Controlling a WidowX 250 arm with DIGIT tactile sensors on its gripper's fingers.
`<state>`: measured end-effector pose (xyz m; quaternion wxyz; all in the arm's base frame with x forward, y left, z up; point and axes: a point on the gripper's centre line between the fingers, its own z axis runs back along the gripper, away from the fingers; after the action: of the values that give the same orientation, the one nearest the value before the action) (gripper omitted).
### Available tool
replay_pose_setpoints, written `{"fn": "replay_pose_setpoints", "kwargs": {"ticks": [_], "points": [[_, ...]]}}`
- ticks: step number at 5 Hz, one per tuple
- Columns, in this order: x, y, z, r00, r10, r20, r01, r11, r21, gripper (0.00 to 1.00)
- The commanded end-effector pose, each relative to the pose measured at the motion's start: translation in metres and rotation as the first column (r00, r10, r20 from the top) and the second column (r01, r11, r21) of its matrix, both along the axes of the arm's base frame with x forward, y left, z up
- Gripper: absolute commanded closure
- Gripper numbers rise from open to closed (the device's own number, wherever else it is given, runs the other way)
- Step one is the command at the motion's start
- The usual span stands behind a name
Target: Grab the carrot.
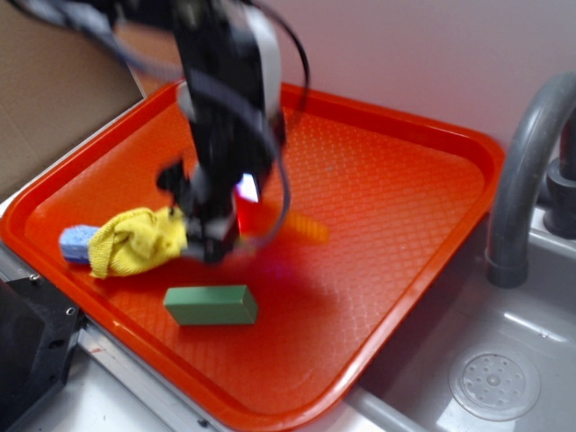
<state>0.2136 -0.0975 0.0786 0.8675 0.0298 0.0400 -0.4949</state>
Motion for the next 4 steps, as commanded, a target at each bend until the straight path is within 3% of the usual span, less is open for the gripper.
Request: {"fn": "replay_pose_setpoints", "kwargs": {"ticks": [1,2,3,4], "points": [[0.000,0.034,0.085,0.870,0.474,0.138,-0.490,0.862,0.128,1.00],[-0.005,0.050,0.115,0.732,0.653,0.197,-0.680,0.719,0.146,1.00],[-0.012,0.064,0.136,0.588,0.779,0.217,-0.807,0.583,0.094,1.00],[-0.014,0.067,0.142,0.516,0.821,0.244,-0.852,0.521,0.049,1.00]]}}
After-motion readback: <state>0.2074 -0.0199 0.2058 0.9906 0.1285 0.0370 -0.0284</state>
